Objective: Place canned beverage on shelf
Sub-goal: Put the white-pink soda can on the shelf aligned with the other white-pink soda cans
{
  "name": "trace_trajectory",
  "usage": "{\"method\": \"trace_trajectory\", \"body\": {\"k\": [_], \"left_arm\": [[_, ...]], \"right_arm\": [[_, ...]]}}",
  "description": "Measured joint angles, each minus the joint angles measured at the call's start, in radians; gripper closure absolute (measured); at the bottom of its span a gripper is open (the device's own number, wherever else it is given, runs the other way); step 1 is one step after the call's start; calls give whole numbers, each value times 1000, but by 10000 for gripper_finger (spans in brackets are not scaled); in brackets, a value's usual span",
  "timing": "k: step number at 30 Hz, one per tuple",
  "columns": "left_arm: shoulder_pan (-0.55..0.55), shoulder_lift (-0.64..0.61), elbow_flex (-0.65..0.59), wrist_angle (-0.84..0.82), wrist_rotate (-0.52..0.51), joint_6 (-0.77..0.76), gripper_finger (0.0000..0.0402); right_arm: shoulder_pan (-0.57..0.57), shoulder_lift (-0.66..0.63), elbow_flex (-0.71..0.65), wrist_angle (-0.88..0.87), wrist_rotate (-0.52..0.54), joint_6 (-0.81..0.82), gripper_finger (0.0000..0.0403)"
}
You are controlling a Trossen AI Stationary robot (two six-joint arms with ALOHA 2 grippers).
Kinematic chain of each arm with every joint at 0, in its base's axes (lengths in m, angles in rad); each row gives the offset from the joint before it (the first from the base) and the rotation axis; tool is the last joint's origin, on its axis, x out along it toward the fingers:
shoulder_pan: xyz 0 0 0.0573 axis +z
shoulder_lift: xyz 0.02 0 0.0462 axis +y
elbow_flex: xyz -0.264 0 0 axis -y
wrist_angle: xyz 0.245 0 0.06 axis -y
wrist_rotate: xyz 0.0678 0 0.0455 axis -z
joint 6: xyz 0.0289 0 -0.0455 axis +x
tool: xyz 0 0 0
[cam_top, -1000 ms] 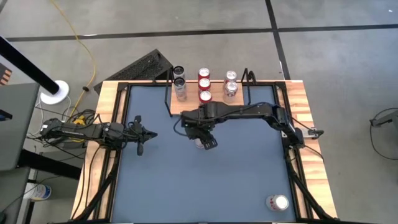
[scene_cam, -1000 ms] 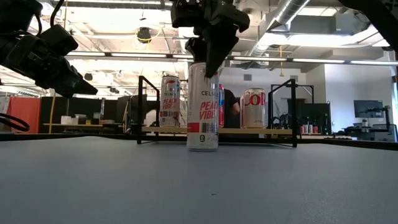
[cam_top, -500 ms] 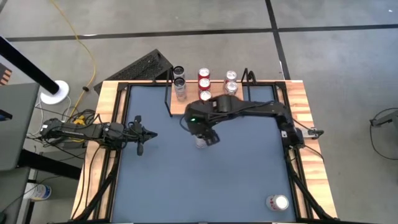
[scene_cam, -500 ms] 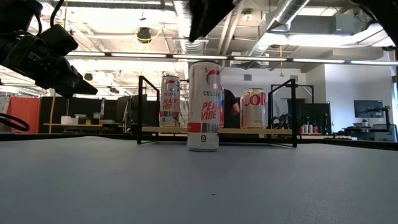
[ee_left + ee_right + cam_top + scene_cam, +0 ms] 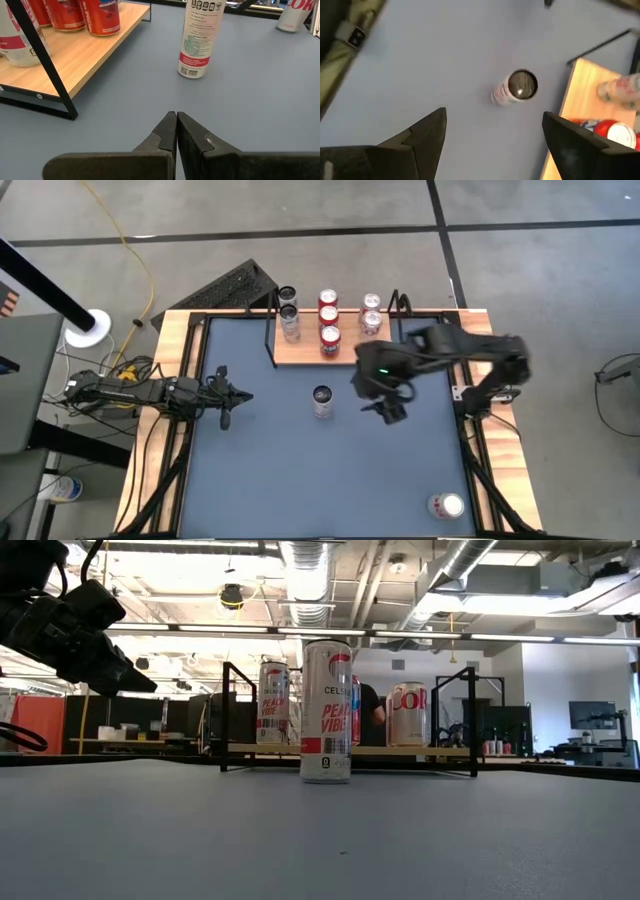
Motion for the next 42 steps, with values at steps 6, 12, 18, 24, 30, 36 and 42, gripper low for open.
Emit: {"method": "trace_trajectory", "body": {"k": [6, 12, 18, 24, 30, 36, 42], "left_arm": [[0, 0, 0, 0, 0, 0, 401], [0, 0, 0, 0, -1, 0, 401], [0, 0, 0, 0, -1, 0, 401], [0, 0, 0, 0, -1, 0, 402], [0, 0, 0, 0, -1, 0, 401], [0, 0, 0, 0, -1, 0, 401], [0, 0, 0, 0, -1, 0, 401]], "right_arm": [[160, -305, -478, 371, 160, 7, 85], [272, -489, -967, 897, 399, -15, 85], [285, -543, -1220, 1089, 490, -21, 85], [316, -589, -1397, 1191, 494, 31, 85], [358, -616, -1560, 1465, 495, 32, 85], [369, -617, -1623, 1619, 500, 0, 85], [369, -616, -1623, 1612, 521, 7, 85]]}}
